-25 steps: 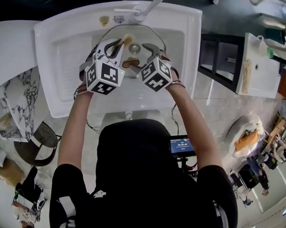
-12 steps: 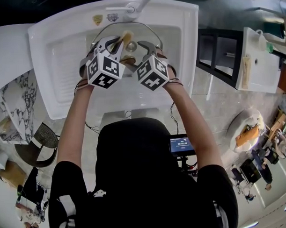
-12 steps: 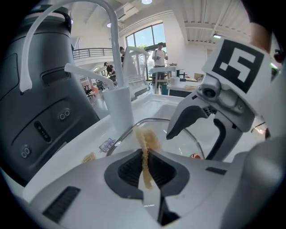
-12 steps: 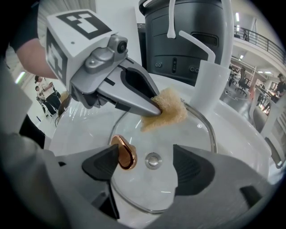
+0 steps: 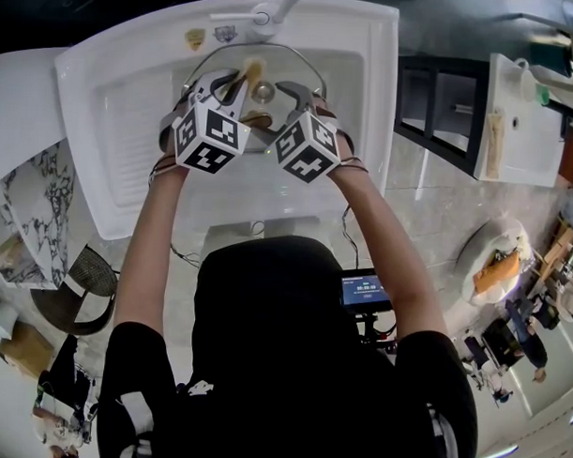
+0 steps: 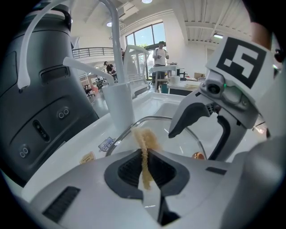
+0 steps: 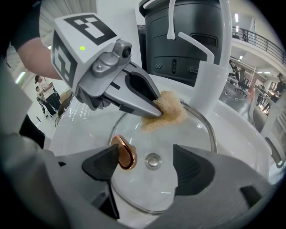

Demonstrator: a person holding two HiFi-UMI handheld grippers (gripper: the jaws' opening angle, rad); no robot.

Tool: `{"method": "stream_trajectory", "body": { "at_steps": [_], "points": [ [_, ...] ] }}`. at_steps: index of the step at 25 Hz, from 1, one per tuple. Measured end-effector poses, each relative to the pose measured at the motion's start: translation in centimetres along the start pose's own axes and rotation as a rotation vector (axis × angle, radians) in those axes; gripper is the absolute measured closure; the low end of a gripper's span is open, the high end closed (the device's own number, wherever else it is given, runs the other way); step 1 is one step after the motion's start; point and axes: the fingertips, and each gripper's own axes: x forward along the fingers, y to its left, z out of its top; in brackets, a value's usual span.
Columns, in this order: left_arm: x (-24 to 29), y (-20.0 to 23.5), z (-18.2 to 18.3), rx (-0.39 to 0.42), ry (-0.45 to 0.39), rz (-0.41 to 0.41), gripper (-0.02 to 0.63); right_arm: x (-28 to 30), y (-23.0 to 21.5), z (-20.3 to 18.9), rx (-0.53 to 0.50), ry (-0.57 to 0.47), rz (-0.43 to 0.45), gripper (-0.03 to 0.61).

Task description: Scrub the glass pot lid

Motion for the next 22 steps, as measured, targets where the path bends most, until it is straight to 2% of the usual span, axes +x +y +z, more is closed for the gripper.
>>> {"method": "stream_trajectory", "body": {
  "at_steps": [12, 22],
  "points": [
    [-0.2, 0.2, -0.5, -0.021, 0.0, 0.013, 0.591, 0.0, 0.0, -0.1, 0.0, -0.002, -0.002, 0.229],
    [-1.6, 1.7, -3.2, -0.075, 0.027, 0.058, 0.591, -0.1, 0.0, -0.1, -0.001, -0.006, -0.001, 0.23]
  ]
}}
